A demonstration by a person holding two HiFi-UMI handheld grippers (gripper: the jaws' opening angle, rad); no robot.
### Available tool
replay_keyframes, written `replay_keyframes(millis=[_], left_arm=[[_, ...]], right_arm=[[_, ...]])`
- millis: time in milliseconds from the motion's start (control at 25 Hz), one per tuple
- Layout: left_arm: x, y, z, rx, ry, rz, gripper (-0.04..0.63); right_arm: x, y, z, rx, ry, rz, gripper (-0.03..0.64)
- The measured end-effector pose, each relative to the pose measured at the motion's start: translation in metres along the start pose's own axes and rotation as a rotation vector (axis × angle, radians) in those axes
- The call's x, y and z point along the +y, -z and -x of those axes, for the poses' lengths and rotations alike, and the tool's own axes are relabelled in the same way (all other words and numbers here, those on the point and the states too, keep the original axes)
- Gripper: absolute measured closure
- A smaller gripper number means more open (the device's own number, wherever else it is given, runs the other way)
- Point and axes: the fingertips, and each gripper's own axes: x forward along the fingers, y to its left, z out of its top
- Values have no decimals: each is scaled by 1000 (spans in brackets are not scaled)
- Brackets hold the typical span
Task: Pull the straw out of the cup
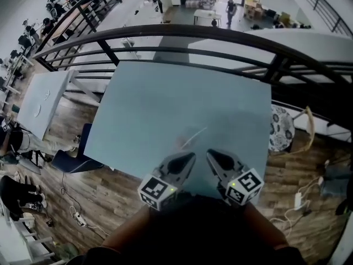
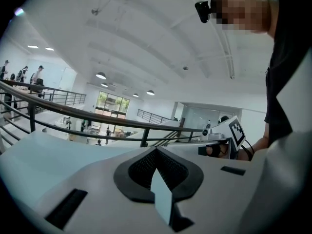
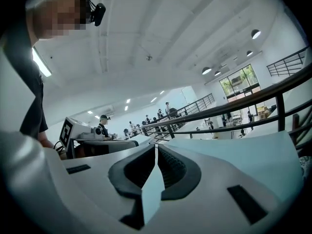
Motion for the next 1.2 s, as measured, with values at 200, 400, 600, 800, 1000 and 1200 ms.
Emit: replay_keyframes(millis=[200, 400, 600, 800, 1000, 1200], left_arm=[[32, 7, -10, 34, 59, 14, 584], [69, 15, -17, 69, 107, 41, 584], [94, 23, -18, 93, 150, 35, 584], [111, 39, -25, 114, 195, 39, 584], [124, 57, -36, 140, 218, 43, 584], [129, 73, -47, 173, 235, 34, 584]], right_arm=[[-18, 8, -21, 18, 74, -23, 604], [-33, 21, -48, 58, 141, -47, 604], [-43, 44, -70, 95, 187, -82, 594], [-57, 68, -90, 116, 229, -119, 574], [-70, 90, -101, 140, 261, -156, 558], [-89, 113, -107, 182, 284, -184, 549]])
